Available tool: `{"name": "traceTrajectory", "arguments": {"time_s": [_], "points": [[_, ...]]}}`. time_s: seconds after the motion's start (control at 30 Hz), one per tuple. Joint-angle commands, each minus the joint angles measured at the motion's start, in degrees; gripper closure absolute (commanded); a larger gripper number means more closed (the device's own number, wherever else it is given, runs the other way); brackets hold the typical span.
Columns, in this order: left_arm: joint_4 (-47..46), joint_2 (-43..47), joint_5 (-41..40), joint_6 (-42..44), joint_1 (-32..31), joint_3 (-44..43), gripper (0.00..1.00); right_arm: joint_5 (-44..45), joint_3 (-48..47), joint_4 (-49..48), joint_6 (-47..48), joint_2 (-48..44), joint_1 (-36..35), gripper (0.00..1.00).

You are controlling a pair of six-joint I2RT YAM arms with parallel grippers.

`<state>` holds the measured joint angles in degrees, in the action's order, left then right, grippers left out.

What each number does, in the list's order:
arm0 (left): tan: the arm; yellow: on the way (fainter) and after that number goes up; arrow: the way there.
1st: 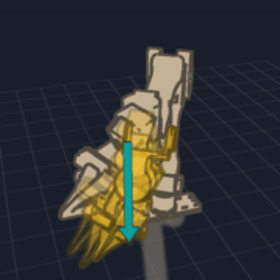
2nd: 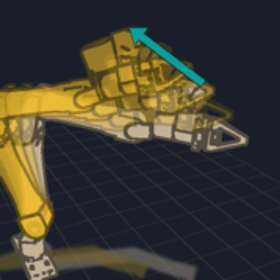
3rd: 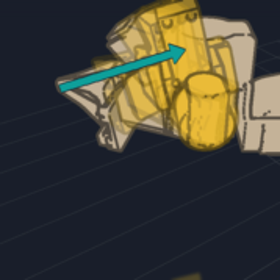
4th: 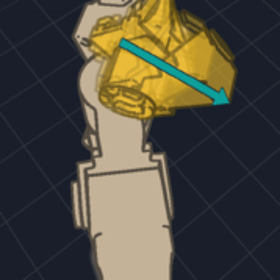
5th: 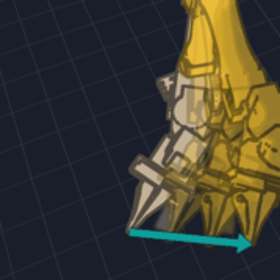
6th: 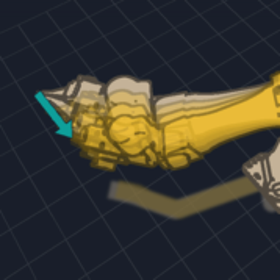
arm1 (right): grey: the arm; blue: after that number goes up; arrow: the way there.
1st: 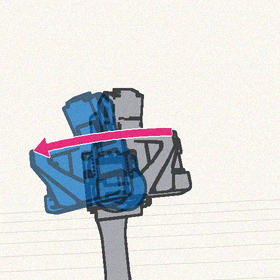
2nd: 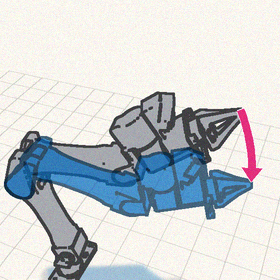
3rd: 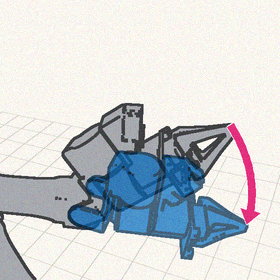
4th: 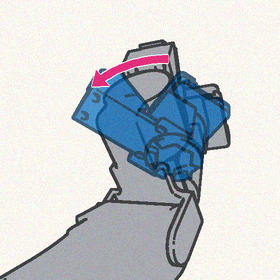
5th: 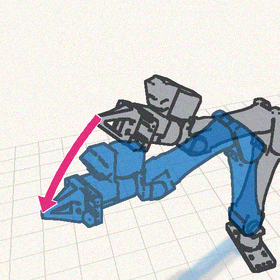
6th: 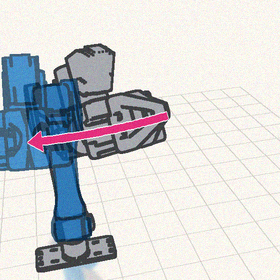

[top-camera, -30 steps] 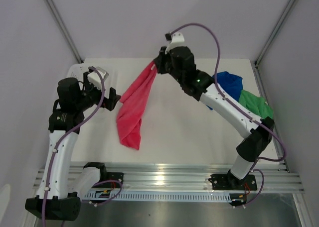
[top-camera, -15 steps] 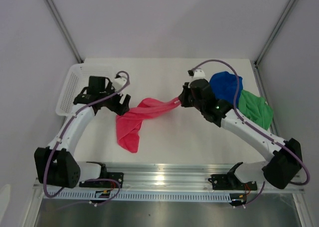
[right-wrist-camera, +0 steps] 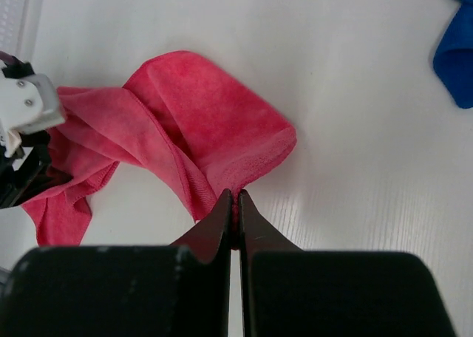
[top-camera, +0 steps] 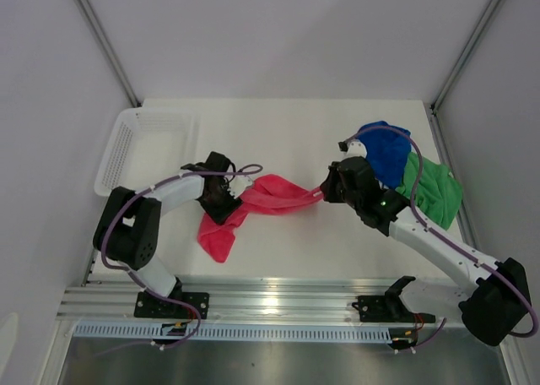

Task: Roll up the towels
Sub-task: Move the towel to the center of the board, then flatten the towel

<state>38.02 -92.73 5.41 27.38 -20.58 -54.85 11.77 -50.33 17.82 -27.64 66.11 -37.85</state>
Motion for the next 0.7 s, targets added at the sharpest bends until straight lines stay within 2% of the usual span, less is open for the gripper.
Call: {"name": "traceTrajectory", "arguments": {"time_s": [0.0,0.03,0.1,0.13,0.27,0.4,0.47,0.53,0.6,0.67], "points": [[0.12,-2.37,-2.85,0.75,-1.04,-1.31,0.43,1.33,-0.74,-1.04,-0.58,-2.47,0.67,1.00],[0.21,-2.54,-3.03,0.58,-1.04,-1.92,0.63,1.24,-1.09,-0.52,-0.40,-2.65,0.58,1.00],[0.56,-3.33,-3.21,0.49,-1.04,-2.36,0.84,1.32,-2.58,0.36,0.13,-3.26,0.67,1.00],[0.56,-3.25,-3.39,0.40,-1.04,-2.28,0.99,1.33,-3.28,1.67,0.30,-3.44,0.67,1.00],[-1.98,0.78,-3.74,-0.65,-1.04,-1.23,0.99,1.76,-6.80,4.67,0.65,-6.16,0.58,1.00],[-5.67,8.17,-1.38,-2.15,-1.04,-5.34,0.99,1.77,-9.08,4.33,2.58,-8.10,1.37,1.00],[-5.68,7.39,-1.19,-3.37,-1.13,-14.20,0.99,1.42,-13.99,4.50,4.60,-5.40,4.77,1.00],[-4.98,4.68,-1.02,-5.48,-1.13,-26.56,0.99,0.10,-18.64,4.85,6.71,-1.88,8.21,1.00],[-4.45,0.11,-0.93,-8.46,-1.13,-32.66,0.99,-1.22,-27.25,5.38,7.51,3.66,12.78,1.00],[-5.41,-3.24,-1.01,-10.40,-1.13,-41.96,0.99,2.27,-36.04,6.78,9.52,6.84,13.85,1.00]]}}
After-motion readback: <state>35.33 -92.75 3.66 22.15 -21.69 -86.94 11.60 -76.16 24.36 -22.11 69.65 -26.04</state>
